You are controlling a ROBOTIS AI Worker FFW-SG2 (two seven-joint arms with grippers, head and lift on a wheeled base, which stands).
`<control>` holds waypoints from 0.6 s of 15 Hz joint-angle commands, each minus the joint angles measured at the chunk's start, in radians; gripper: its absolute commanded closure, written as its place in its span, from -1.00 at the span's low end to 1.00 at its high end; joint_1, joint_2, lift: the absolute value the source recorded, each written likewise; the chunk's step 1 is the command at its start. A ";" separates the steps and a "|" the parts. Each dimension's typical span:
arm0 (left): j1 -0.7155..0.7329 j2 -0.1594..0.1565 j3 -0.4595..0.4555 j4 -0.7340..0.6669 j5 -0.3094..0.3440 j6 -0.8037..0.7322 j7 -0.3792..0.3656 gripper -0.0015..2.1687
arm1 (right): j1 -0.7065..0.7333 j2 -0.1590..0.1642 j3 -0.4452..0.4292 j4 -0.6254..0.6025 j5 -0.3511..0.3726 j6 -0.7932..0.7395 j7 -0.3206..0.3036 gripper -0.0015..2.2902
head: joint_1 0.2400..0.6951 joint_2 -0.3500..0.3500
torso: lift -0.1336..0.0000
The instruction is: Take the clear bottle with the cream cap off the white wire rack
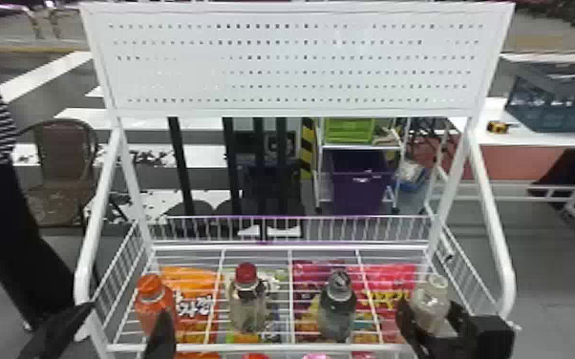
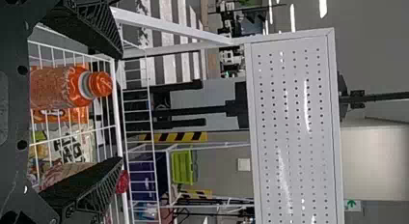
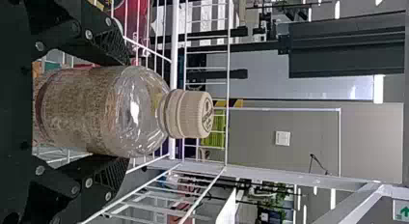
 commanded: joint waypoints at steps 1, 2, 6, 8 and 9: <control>0.003 0.000 -0.001 -0.002 0.000 0.000 0.000 -0.87 | 0.026 0.001 0.004 -0.040 0.002 0.021 0.000 0.51 | 0.14 0.00 | 1.00; 0.003 0.000 -0.001 -0.004 0.000 0.000 -0.001 -0.87 | 0.040 0.001 0.005 -0.065 0.001 0.021 -0.001 0.51 | 0.14 0.00 | 1.00; 0.001 0.000 0.000 -0.007 0.000 0.000 -0.006 -0.87 | 0.153 0.001 0.005 -0.258 -0.001 0.045 -0.013 0.50 | 0.14 0.00 | 1.00; 0.001 0.002 0.009 -0.004 0.003 -0.003 -0.009 -0.87 | 0.244 0.001 0.007 -0.402 0.009 0.097 -0.013 0.50 | 0.14 0.00 | 1.00; 0.001 0.002 0.017 -0.004 0.005 -0.006 -0.009 -0.87 | 0.287 0.001 0.007 -0.467 0.022 0.128 -0.013 0.50 | 0.14 0.00 | 1.00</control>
